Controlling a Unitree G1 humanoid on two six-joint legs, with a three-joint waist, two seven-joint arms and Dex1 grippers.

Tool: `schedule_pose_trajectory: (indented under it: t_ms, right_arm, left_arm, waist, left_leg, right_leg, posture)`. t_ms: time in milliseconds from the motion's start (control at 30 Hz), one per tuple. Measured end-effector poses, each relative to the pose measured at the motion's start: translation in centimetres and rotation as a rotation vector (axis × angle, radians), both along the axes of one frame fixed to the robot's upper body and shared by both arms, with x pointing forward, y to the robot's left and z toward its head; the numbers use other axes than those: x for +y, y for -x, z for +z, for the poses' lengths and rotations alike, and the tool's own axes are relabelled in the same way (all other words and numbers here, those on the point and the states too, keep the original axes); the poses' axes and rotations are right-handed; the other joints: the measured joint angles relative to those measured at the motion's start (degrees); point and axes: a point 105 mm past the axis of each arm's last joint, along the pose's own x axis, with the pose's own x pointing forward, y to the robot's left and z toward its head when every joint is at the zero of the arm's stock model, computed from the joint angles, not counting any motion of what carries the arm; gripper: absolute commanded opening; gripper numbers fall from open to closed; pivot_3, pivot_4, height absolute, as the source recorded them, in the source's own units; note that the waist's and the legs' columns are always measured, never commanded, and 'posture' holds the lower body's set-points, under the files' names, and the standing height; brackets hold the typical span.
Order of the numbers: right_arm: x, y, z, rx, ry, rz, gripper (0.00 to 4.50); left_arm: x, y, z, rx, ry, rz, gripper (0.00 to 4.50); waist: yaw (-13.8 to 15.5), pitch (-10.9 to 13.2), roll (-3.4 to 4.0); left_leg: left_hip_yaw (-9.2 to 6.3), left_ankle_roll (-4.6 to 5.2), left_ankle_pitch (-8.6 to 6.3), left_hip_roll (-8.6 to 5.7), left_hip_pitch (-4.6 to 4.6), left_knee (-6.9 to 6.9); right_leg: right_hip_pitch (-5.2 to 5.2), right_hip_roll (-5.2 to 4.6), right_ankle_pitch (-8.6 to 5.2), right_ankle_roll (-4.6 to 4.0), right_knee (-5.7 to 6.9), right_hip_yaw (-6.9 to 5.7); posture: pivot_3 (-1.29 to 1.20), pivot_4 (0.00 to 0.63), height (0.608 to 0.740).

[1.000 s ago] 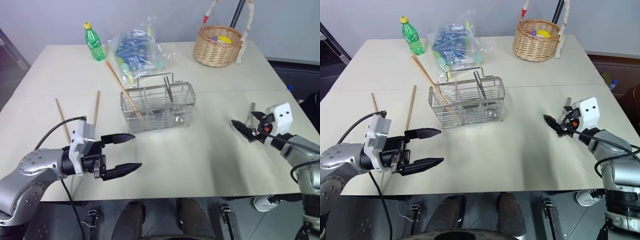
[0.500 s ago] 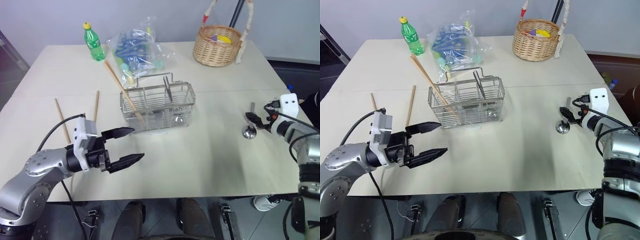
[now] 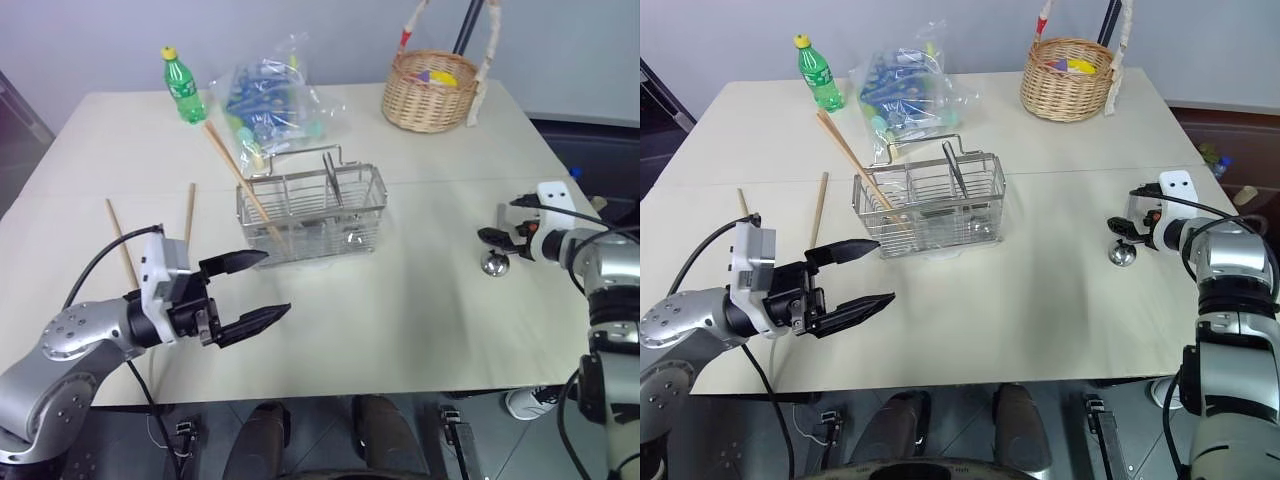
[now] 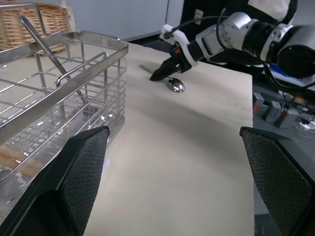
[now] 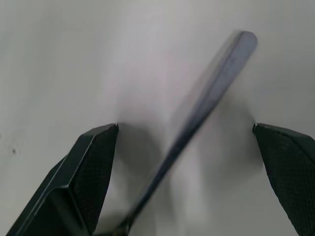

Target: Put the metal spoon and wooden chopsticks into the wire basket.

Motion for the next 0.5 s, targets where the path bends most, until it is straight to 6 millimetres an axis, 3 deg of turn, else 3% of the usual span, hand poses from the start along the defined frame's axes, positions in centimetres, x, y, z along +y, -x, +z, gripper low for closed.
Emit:
schedule_pose_trajectory:
  t_ms: [200, 233, 300, 500]
  right_arm:
    - [0.27, -0.46, 0.61, 0.043, -0.154, -0.068, 4.50]
    - [0.26, -0.50, 0.63, 0.046, -0.160, -0.072, 4.24]
    - [0.11, -0.49, 0.54, 0.055, -0.149, -0.076, 3.57]
    - [0.25, -0.44, 0.19, 0.076, -0.099, -0.049, 0.59]
  left_arm:
    - [-0.33, 0.11, -0.12, -0.002, 0.015, 0.007, 4.46]
    - [-0.34, 0.08, -0.14, -0.004, 0.017, 0.011, 4.50]
    - [-0.39, 0.00, -0.15, -0.011, 0.020, 0.019, 4.50]
    - [-0.60, 0.00, -0.25, -0.014, 0.026, 0.025, 4.50]
  waist:
    - [-0.4, 0.0, 0.00]
    - [-0.5, 0.0, -0.01]
    - [-0.5, 0.0, -0.02]
    - [-0.6, 0.0, -0.02]
  left_leg:
    - [0.00, 0.00, 0.00, 0.01, 0.01, 0.00]
    - [0.00, 0.00, 0.00, 0.01, 0.01, 0.00]
    - [0.00, 0.00, 0.00, 0.00, 0.00, 0.01]
    - [0.00, 0.00, 0.00, 0.05, 0.03, 0.00]
  right_leg:
    - [0.01, 0.01, 0.00, 0.00, 0.01, 0.00]
    - [0.01, 0.01, 0.00, 0.00, 0.01, 0.00]
    - [0.02, 0.01, 0.01, 0.01, 0.00, 0.00]
    - [0.02, 0.06, 0.09, 0.14, 0.01, 0.00]
  posture:
    - [0.00, 0.150, 0.740]
    - [0.00, 0.150, 0.740]
    - [0.00, 0.150, 0.740]
    - [0.00, 0.150, 0.740]
